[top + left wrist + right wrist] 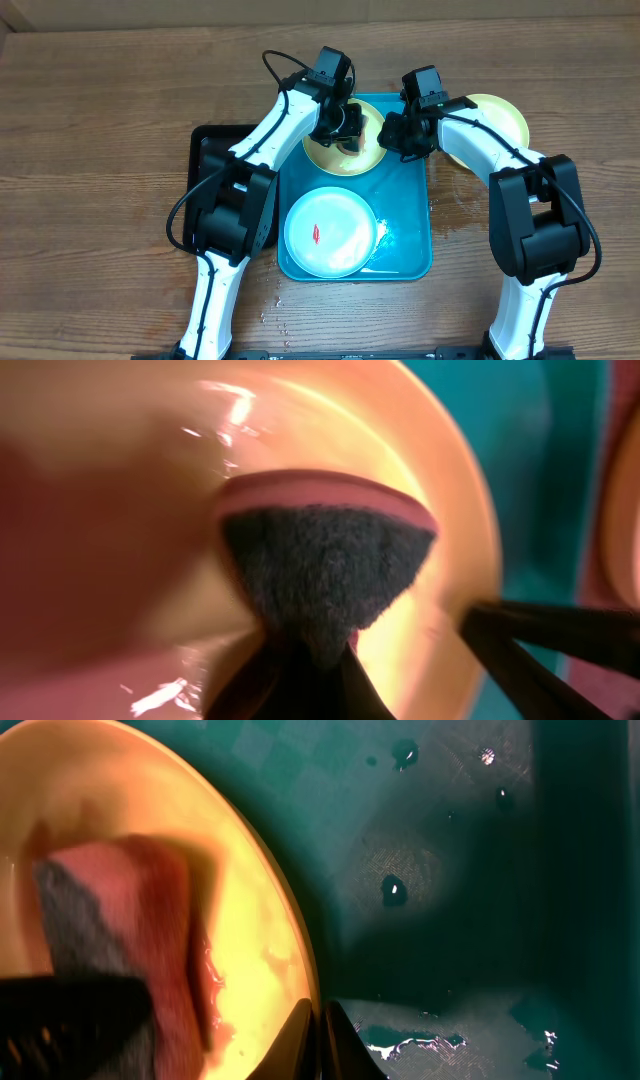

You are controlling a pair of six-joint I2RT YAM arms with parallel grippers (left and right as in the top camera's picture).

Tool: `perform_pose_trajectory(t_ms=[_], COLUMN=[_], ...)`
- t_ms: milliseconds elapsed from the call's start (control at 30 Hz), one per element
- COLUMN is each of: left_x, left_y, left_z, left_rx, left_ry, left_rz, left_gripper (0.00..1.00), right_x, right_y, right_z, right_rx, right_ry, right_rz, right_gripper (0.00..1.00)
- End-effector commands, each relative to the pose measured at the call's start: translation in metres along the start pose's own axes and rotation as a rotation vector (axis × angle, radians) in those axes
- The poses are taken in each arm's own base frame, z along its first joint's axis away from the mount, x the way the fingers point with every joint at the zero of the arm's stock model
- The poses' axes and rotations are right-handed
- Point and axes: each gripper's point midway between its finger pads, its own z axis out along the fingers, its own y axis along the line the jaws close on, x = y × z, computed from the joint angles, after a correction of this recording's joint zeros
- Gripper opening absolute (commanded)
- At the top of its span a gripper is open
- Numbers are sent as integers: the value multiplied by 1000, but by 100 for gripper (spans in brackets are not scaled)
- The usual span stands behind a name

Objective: Clean dirty plates on tray and stack at the side
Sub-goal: 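Rub the sponge across the yellow plate with the left gripper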

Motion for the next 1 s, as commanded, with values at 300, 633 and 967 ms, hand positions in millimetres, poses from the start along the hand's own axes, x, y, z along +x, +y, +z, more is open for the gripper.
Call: perform_pose_trajectory(t_ms=[300, 633, 967], left_x=[-39, -12, 18], left_y=[10, 66, 3], left_z=[-92, -15, 10], left_rx=[-166, -328, 79], left_ry=[-105, -72, 68], left_rz=[8, -19, -20], left_gripper=[4, 4, 5], right_x=[2, 2, 2], right_y=[0, 0, 0], right_z=[3, 3, 3], right_rx=[7, 7, 7], right_ry=[-2, -1, -2], right_rz=[2, 5, 6], right_gripper=[4, 4, 4])
